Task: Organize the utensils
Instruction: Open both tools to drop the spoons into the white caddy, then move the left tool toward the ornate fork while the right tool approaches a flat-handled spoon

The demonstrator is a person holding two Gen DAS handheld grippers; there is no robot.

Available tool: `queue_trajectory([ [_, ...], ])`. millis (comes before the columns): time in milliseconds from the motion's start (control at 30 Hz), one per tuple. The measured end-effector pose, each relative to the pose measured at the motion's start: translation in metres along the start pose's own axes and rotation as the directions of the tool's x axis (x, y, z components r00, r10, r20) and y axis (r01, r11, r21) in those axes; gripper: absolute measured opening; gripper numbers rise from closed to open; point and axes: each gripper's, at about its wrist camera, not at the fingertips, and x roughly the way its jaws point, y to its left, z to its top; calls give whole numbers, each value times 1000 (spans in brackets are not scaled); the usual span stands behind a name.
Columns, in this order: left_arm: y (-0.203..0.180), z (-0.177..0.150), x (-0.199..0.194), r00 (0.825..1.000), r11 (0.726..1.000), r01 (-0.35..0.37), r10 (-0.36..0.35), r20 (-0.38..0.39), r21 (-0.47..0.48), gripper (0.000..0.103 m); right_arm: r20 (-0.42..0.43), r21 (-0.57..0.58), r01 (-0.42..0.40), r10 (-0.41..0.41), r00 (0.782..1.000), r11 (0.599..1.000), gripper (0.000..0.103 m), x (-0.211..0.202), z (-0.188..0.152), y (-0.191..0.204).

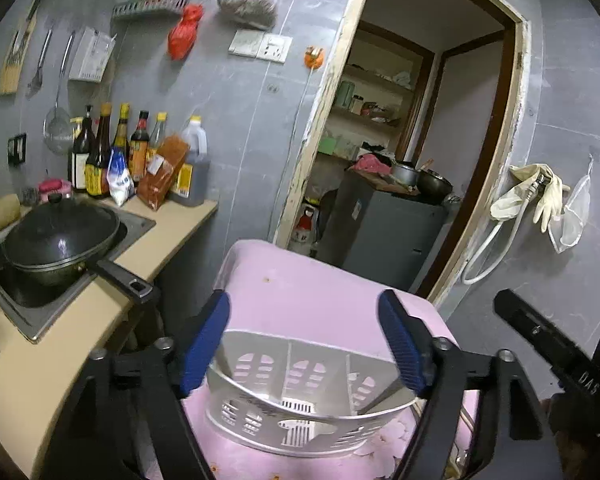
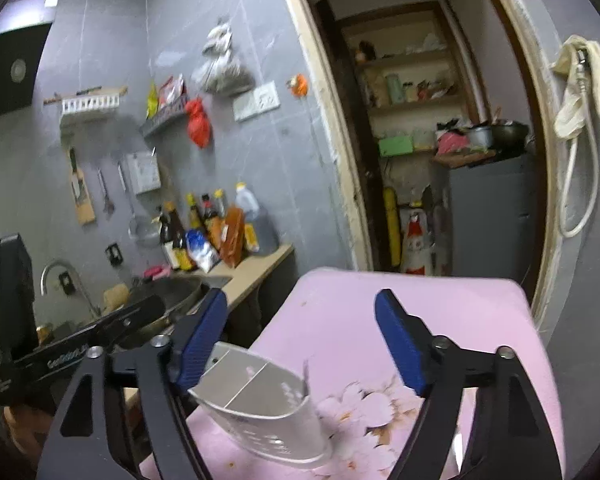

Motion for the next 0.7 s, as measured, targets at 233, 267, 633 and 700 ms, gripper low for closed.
queue_trajectory([
  [233,-36,-1,-18,996,996,-37,31,88,75,91,69,-23,86,-84,994,996,103,-35,6,-23],
  [267,-43,-2,-19,995,995,-40,32,96,91,91,72,-33,106,-103,992,994,103,-40,6,-27],
  [633,-101,-30,-20,994,985,-31,13,107,168,91,58,-75,214,-210,976,974,103,-82,-3,-72],
  [700,-111,-37,-18,995,984,-32,14,100,174,91,47,-78,224,-221,974,971,103,-85,-5,-80],
])
